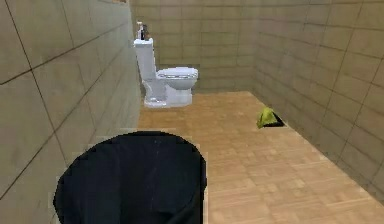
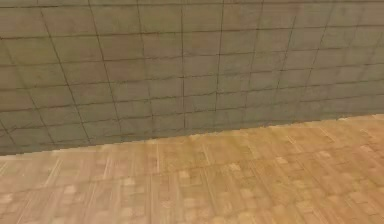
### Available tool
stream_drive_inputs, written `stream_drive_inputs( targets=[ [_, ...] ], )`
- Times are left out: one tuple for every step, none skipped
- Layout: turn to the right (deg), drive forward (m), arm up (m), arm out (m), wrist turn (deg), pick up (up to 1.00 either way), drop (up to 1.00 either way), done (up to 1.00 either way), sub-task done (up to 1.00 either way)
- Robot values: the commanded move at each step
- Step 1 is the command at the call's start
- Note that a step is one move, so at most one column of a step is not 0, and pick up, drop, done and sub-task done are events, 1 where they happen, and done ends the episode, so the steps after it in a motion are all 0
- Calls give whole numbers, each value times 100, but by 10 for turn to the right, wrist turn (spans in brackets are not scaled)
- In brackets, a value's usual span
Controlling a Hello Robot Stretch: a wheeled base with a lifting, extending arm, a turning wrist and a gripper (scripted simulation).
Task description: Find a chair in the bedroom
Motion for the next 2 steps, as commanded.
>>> stream_drive_inputs(
  targets=[
    [450, 0, 0, 0, 0, 0, 0, 0, 0],
    [450, 0, 0, 0, 0, 0, 0, 0, 0]
  ],
)
